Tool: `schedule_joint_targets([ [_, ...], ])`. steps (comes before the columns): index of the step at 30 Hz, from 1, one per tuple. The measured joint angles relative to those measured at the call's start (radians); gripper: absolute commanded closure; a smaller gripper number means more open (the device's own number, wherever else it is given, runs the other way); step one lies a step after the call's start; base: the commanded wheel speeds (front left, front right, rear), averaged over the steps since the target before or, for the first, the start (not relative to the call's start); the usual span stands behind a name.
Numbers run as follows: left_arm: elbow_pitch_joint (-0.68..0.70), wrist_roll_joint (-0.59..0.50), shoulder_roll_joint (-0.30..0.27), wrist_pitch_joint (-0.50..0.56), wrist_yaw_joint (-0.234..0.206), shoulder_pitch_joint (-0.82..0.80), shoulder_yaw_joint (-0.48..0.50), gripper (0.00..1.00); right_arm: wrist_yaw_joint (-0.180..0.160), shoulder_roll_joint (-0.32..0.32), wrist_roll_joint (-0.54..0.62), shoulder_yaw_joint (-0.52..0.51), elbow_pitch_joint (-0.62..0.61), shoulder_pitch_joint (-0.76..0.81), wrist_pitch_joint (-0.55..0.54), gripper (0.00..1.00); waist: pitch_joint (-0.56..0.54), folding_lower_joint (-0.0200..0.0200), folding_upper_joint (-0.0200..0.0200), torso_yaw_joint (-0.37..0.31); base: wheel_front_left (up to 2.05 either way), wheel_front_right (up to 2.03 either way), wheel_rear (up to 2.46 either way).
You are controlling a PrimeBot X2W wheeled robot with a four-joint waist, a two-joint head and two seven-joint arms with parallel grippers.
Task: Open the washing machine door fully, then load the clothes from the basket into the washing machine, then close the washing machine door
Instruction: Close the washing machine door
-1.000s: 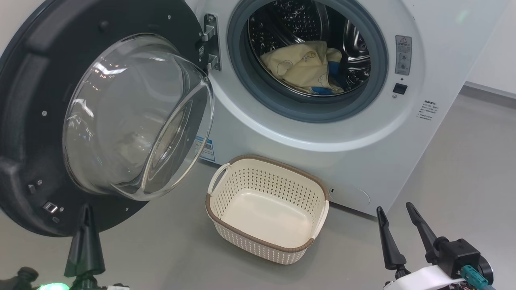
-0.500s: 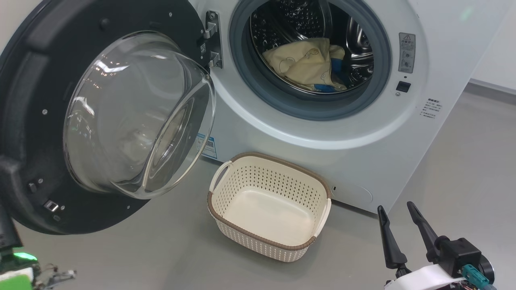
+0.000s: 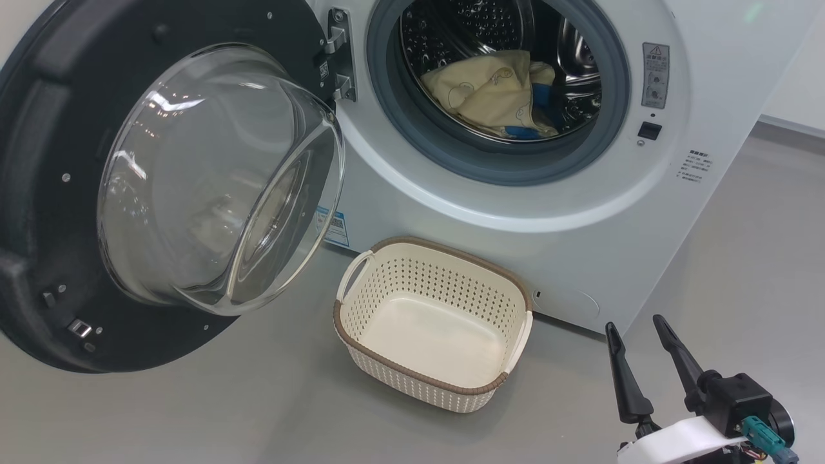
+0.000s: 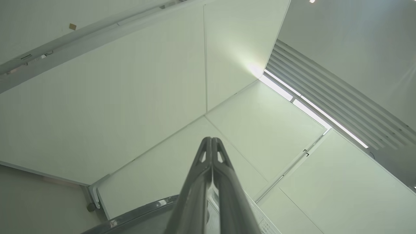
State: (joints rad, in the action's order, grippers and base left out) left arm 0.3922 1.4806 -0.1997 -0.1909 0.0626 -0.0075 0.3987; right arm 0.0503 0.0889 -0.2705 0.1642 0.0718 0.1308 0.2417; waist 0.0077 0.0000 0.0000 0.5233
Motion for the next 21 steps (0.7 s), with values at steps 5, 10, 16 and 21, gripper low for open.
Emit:
schedule_joint_targets([
  [5,-0.11,0.066,-0.054,0.039,-0.054,-0.068,0.054,1.0,0.0,0.0,0.0,0.004,-0.004,0.0,-0.006,0.0,0.007,0.0,0.0,-0.002,0.0,0.0,0.0],
  [10,-0.267,0.126,-0.128,0.104,-0.13,-0.119,0.083,1.0,0.0,0.002,0.0,0.007,-0.007,0.0,-0.008,0.0,0.014,0.0,0.0,-0.005,0.0,0.0,0.0],
  [16,-0.431,0.191,-0.181,0.195,-0.169,-0.161,0.076,1.0,0.0,0.004,0.0,0.007,-0.011,-0.001,-0.009,0.0,0.019,0.0,0.0,-0.01,0.0,0.0,0.0],
  [21,-0.539,0.201,-0.215,0.261,-0.172,-0.179,0.044,1.0,0.0,0.004,0.0,0.009,-0.015,-0.001,-0.014,0.0,0.025,0.0,0.0,-0.013,0.0,0.0,0.0],
])
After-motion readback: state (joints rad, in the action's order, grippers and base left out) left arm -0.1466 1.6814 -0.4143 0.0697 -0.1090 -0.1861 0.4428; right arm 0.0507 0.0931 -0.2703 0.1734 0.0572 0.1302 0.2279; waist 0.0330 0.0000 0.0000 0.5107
